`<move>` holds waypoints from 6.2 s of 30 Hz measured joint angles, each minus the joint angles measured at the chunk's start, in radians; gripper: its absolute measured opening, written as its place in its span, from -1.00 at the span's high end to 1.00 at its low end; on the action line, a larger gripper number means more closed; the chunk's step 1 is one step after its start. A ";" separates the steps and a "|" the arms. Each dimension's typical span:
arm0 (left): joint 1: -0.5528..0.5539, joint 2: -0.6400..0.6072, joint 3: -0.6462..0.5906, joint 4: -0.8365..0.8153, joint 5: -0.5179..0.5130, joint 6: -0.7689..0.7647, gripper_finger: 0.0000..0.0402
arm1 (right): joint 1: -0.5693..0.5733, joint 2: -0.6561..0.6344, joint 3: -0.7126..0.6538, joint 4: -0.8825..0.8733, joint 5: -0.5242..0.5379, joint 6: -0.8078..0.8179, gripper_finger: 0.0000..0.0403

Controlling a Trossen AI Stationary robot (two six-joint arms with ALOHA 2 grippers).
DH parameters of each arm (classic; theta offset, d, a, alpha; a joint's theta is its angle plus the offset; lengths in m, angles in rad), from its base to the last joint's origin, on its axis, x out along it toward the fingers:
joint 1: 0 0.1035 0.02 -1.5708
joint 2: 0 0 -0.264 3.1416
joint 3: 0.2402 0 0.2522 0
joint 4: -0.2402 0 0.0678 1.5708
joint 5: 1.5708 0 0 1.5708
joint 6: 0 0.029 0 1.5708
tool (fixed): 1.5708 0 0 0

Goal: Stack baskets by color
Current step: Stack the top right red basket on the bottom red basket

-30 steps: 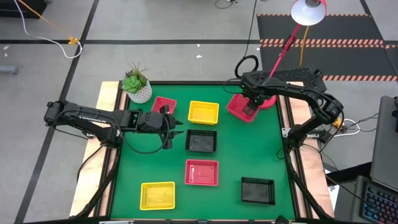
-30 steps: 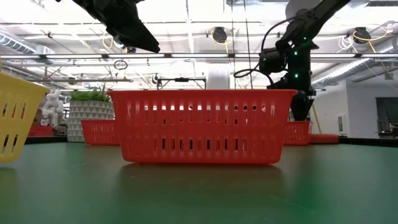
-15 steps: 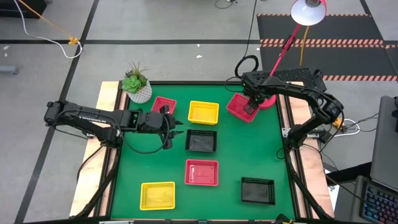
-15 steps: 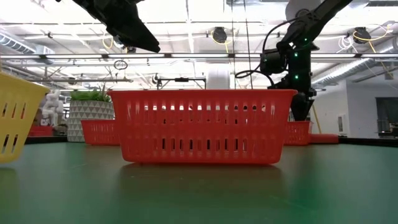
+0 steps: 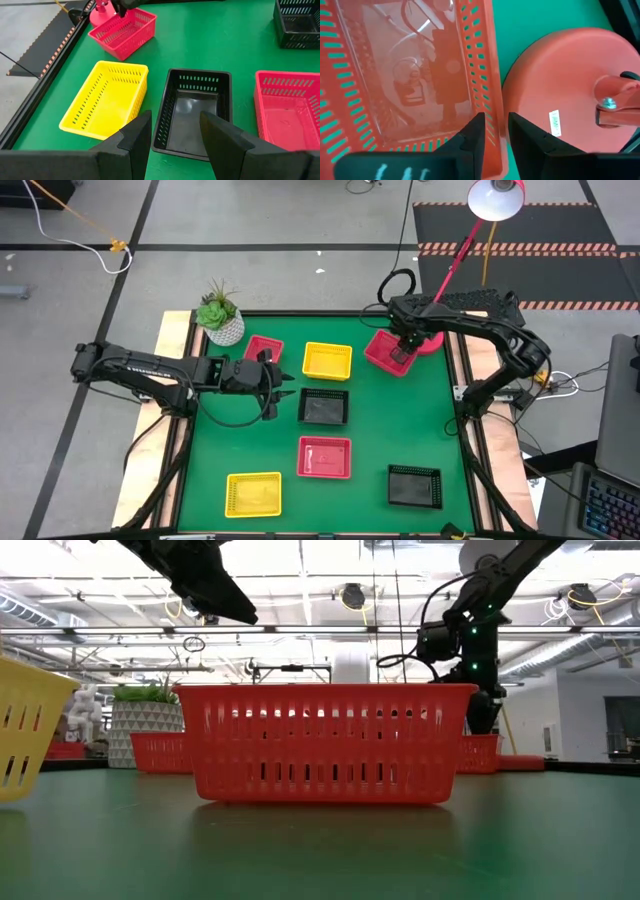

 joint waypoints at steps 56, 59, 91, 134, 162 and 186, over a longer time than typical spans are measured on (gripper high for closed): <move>0.000 0.000 0.000 0.008 0.000 -0.005 0.15 | 0.577 -0.383 0.217 -0.375 -0.159 0.487 0.97; 0.000 0.000 0.000 0.008 0.000 -0.022 0.15 | 0.670 -0.368 0.269 -0.374 -0.158 0.540 0.97; -0.317 0.014 0.000 0.008 -0.249 -0.335 0.15 | 1.059 -0.193 0.387 0.026 -0.153 0.516 0.95; -0.300 0.034 0.001 0.032 -0.300 -0.288 0.15 | 1.007 0.213 0.482 0.099 -0.189 0.282 0.95; -0.300 0.033 0.000 0.033 -0.299 -0.286 0.15 | 0.939 0.228 0.429 0.085 -0.344 0.384 0.95; -0.300 0.033 0.000 0.035 -0.298 -0.286 0.15 | 0.936 0.227 0.369 0.187 -0.343 0.341 0.87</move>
